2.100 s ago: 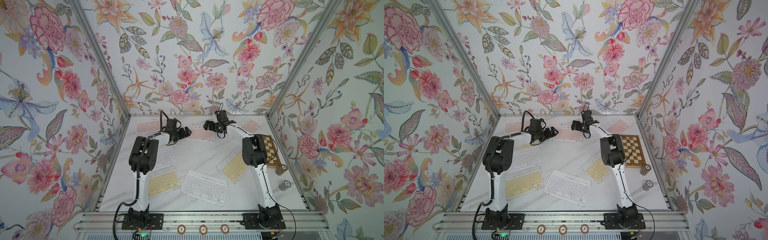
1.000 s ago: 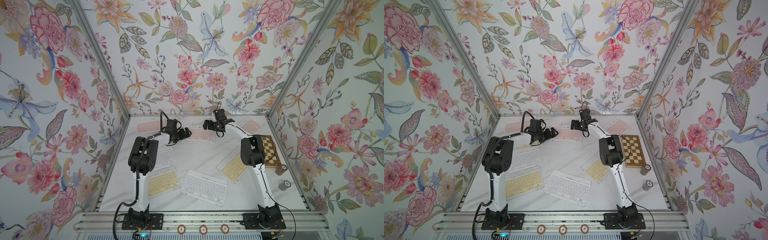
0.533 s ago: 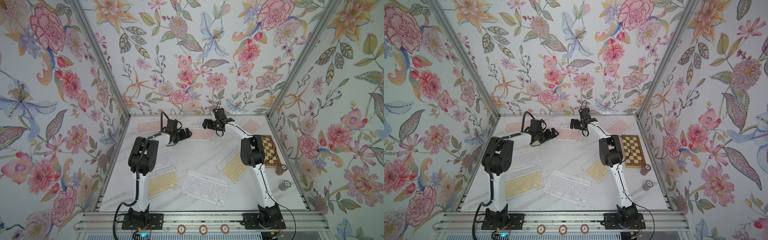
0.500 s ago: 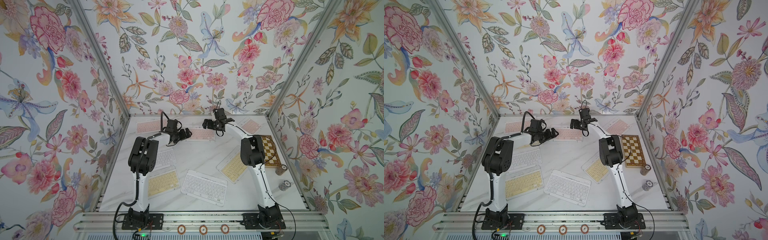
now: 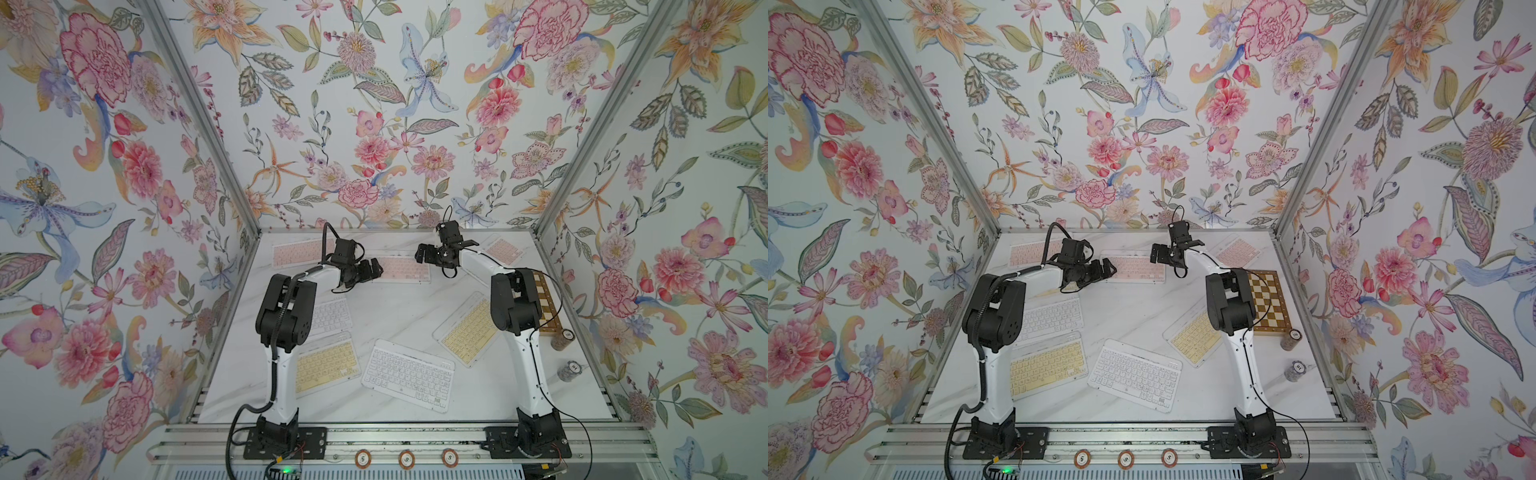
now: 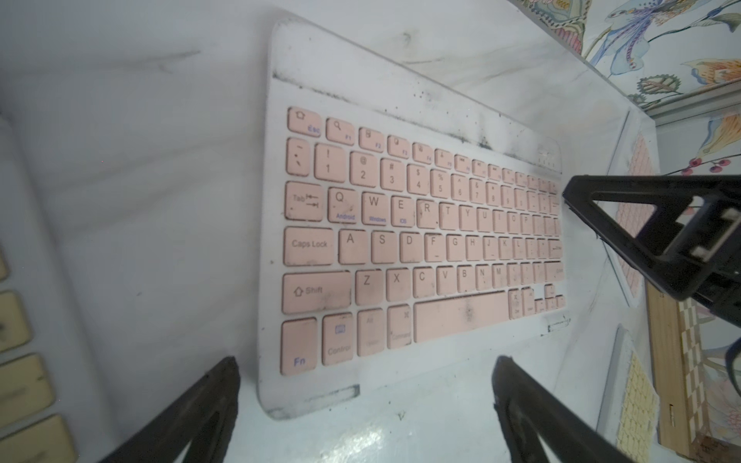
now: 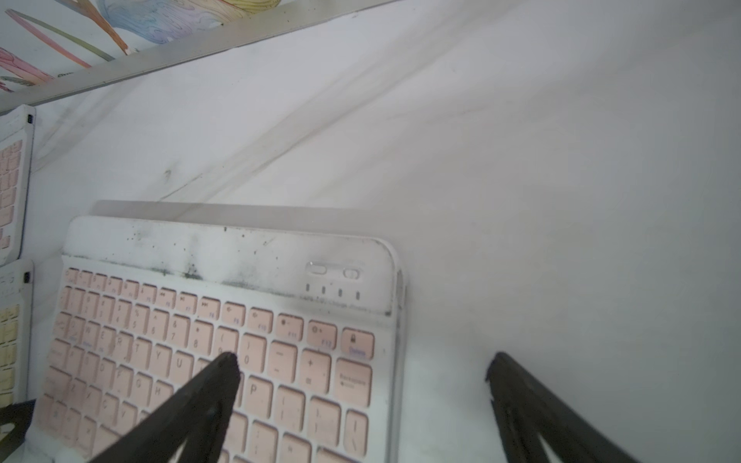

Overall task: Stack the numeric keypads
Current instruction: Adjust the numeric keypads at the center of the board, then pick up the numeric keypad from the center of the board.

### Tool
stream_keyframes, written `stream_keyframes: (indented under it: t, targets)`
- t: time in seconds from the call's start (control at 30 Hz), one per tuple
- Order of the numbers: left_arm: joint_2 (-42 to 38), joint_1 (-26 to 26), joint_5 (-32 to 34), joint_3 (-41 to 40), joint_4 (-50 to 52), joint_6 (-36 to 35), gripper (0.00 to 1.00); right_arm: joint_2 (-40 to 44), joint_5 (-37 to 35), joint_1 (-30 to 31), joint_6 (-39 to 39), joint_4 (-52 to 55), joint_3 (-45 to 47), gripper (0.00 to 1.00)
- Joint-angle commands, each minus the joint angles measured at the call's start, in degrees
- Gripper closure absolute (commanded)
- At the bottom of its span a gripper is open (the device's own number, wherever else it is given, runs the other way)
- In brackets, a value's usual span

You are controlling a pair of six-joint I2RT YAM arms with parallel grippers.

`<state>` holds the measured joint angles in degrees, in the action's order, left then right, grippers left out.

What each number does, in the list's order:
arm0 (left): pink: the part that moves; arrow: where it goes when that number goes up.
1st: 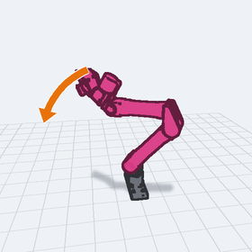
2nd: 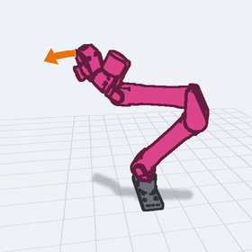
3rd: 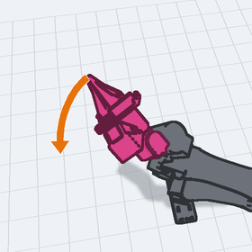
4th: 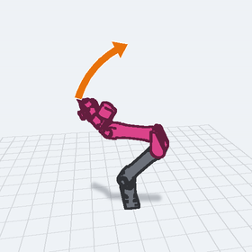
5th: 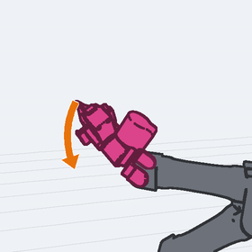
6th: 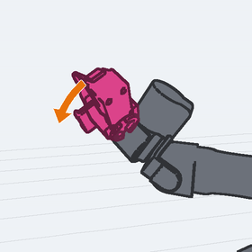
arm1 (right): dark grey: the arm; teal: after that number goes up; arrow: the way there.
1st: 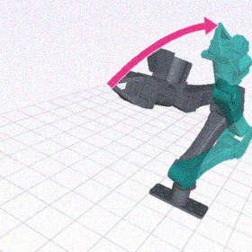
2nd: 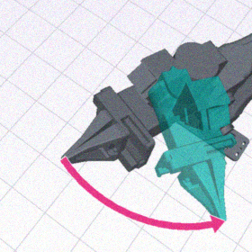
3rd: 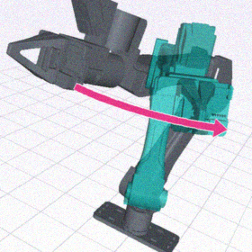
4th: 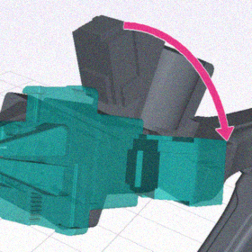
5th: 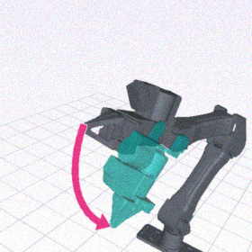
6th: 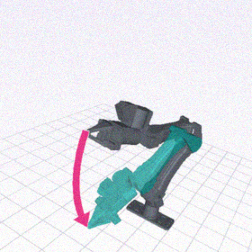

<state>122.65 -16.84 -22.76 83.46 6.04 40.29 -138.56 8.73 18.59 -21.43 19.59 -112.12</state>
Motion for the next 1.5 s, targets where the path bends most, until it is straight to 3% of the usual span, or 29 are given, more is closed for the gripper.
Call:
stream_keyframes:
  t: [0.0, 0.23, 0.57, 0.87, 1.3, 1.47]
  targets:
    - [-3.5, -0.2, 5.1, 0.2, 6.1, -2.9, 0.01, 6.8, 2.3, -0.5, -0.6, -2.3, 6.6, 0.01]
    - [-12.5, -3.4, 9.2, -6.8, 5.9, -2.5, 0.01, 22.7, 2.8, -2.0, -1.1, -4.9, 25.3, 0.01]
    - [-12.8, -16.1, -5.6, -14.3, -12.7, 10.8, 0.01, 46.1, -2.4, -6.4, -6.2, 4.2, 52.9, 0.01]
    - [-10.9, -21.0, -7.7, -14.3, -18.6, 14.7, 0.00, 63.5, -1.5, -9.1, -10.0, 7.0, 70.2, 0.01]
    - [-10.9, -20.3, -7.9, -15.0, -16.7, 12.1, 0.01, 60.5, 2.6, 0.3, -15.9, 3.2, 76.4, 0.01]
    - [-11.4, -19.5, -8.6, -15.8, -17.3, 12.6, 0.01, 58.0, 5.8, 4.2, -21.2, -4.5, 76.7, 0.01]
